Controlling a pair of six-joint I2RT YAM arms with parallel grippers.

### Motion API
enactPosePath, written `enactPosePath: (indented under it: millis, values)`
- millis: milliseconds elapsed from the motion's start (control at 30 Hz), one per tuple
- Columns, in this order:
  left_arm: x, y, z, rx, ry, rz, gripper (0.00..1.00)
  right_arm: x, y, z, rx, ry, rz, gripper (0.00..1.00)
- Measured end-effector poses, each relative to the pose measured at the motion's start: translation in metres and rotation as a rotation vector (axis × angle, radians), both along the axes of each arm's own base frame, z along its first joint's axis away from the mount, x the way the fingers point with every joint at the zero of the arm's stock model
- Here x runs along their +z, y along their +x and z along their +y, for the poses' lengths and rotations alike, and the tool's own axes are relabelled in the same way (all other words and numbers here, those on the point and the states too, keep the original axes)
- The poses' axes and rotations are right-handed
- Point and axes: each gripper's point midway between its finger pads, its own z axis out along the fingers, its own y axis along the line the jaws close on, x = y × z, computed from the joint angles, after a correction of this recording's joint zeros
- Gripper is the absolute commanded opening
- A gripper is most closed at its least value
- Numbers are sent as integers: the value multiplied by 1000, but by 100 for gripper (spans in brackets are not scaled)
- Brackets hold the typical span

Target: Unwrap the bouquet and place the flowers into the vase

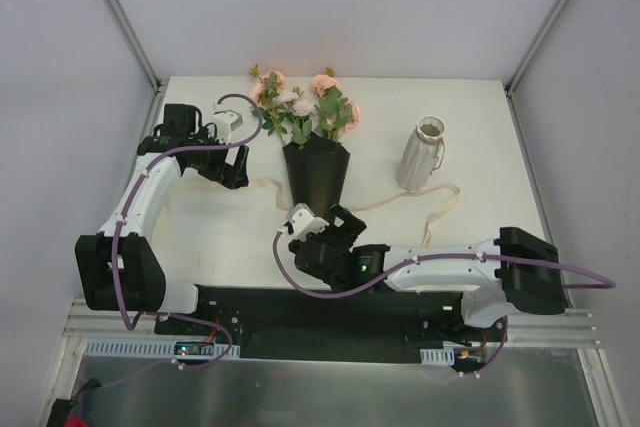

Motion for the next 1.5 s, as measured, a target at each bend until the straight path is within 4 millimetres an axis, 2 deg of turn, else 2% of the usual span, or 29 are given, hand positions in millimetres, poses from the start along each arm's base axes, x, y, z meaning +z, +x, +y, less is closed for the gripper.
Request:
enactPosePath:
  millis: [133,200,400,500,633,900,1033,1233,1400,1500]
  values:
    - [0,-1,0,0,0,3,99,-39,-11,3,91,-124,119,96]
    - [0,-1,0,0,0,4,99,-51,-16,5,127,-163,163,96]
    - [0,-1,0,-1,-2,5,99,-76,-19,32,204,-242,236,96]
    - [-1,-3,0,-1,-1,11,99,-81,-19,42,223,-257,249,96]
    - [-2,-4,0,-2,0,18,99,-88,-11,52,222,-271,238,96]
    - [-1,-4,0,-2,0,17,99,-98,24,46,143,-341,144,96]
    - [1,-3,0,-2,0,14,99,-88,35,51,113,-327,67,96]
    - [1,-3,0,-1,1,15,99,-54,45,63,63,-246,-68,96]
    - [2,-3,0,-1,1,14,99,-4,44,57,16,-132,-152,96]
    - [6,-1,0,-1,1,3,99,27,41,38,-34,-53,-193,96]
